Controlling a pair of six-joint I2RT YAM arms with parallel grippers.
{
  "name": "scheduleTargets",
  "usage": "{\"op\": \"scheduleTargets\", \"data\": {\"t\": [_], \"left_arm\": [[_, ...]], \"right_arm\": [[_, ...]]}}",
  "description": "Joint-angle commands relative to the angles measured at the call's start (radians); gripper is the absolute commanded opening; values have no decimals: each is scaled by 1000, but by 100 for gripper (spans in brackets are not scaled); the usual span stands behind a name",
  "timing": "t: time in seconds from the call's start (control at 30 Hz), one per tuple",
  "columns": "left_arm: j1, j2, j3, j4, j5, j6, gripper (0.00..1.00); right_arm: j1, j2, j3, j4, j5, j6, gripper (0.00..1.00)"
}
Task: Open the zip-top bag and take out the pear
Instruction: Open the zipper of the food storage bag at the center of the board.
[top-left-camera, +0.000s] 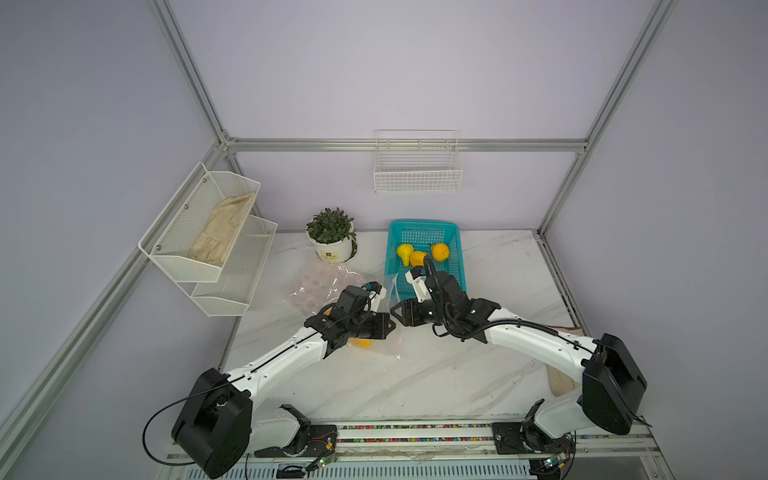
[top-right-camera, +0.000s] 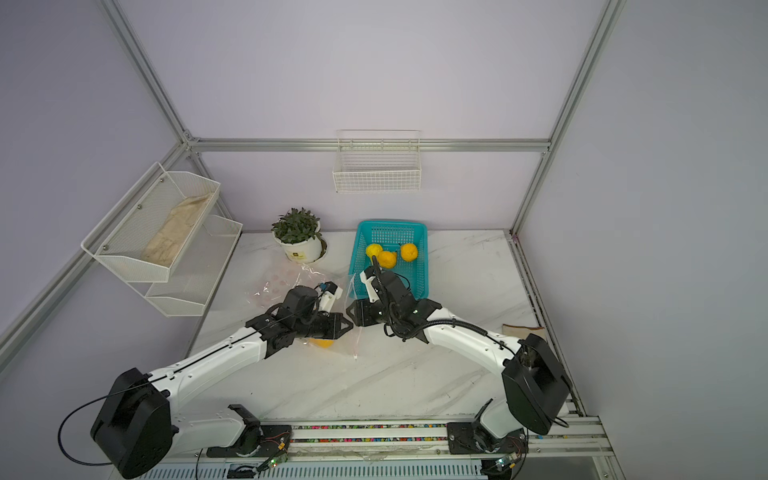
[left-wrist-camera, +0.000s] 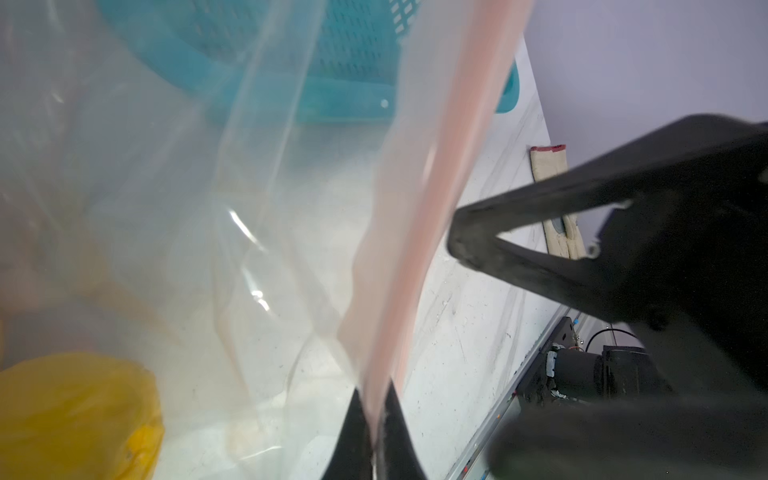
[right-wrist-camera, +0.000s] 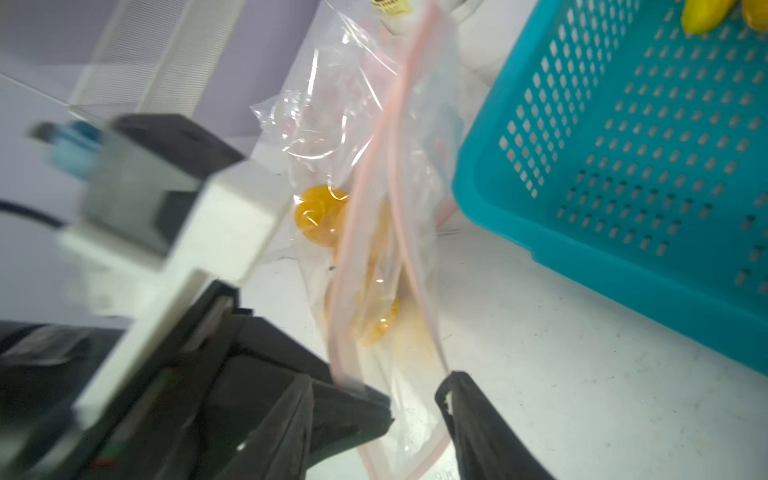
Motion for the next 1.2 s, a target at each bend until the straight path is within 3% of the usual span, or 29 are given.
{"op": "scheduleTargets", "data": {"t": [0.0, 0.17, 0.33, 0.43, 0.57, 0.73, 0.97, 1.07, 1.17], "left_arm": [[8, -22, -26, 45, 30, 22, 0], [13, -54, -24, 20, 5, 23, 0], [19, -106, 25, -56, -50, 60, 0], [19, -144, 89, -173, -145, 108, 0], [19, -184, 184, -331, -263, 151, 0], [18, -193, 264, -383, -214, 207, 0], [18, -103, 276, -402, -179, 239, 0], [18, -68, 278, -399, -160, 239, 0], [18, -58, 274, -390, -149, 244, 0]], "right_arm": [[-3, 61, 51, -57, 65, -7, 50], [-3, 118, 60, -73, 142, -4, 43], [-4, 139, 26, -90, 170, 20, 12], [-3, 127, -9, -112, 211, 47, 6], [-3, 107, -48, -124, 230, 79, 6], [-3, 93, -45, -143, 219, 90, 8], [-3, -50, -34, -188, 210, 59, 40], [-1, -146, -40, -188, 158, -17, 46], [2, -228, -67, -116, 4, -158, 46]]}}
